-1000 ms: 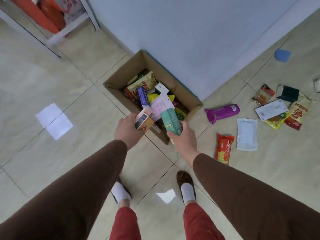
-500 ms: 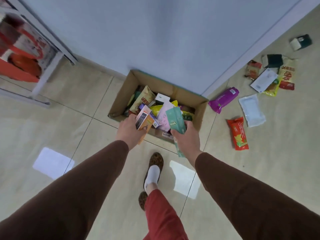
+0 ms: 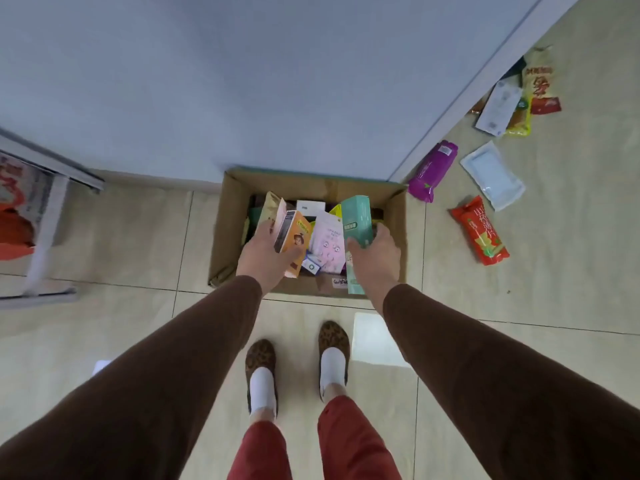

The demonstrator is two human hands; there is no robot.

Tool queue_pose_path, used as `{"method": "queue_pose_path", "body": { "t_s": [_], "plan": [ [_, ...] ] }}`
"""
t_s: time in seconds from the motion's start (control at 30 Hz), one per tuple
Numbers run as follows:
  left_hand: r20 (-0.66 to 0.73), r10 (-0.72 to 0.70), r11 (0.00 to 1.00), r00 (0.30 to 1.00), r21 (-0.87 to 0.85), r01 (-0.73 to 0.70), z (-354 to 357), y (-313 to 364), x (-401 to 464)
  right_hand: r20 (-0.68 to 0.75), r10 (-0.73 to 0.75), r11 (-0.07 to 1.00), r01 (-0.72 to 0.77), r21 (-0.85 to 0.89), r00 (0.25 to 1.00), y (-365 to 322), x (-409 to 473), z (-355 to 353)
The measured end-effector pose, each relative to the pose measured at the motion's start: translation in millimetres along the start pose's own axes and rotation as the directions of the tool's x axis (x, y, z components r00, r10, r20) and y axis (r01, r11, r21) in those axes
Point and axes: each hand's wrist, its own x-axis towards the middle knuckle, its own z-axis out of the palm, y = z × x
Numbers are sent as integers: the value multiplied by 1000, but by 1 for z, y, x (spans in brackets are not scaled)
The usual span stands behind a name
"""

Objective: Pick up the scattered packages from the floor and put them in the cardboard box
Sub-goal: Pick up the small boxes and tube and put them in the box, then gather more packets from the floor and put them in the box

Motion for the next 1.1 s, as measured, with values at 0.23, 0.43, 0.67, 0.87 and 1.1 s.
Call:
{"method": "queue_pose_path", "body": {
  "t_s": [0.23,0.43,0.67,0.87,1.1],
  "plan": [
    [152,176,956,972,208,-206,-4,-7,-1,7,-40,990,40,-133,999,2,-26,1],
    [255,381,793,889,404,-456,-16,12,-9,-22,-85,989,81,-124,996,9,-60,-8],
    [320,452,731,833,403,-551,-17,64,-34,-76,-111,989,102,-105,991,30,-94,-59],
    [432,498,620,752,430,-657,21,114,-67,-148,-113,991,101,-85,983,67,-109,-118],
    [503,511,571,697,408,-713,114,178,-104,-208,-50,999,48,-15,977,153,-99,-192]
  ]
}}
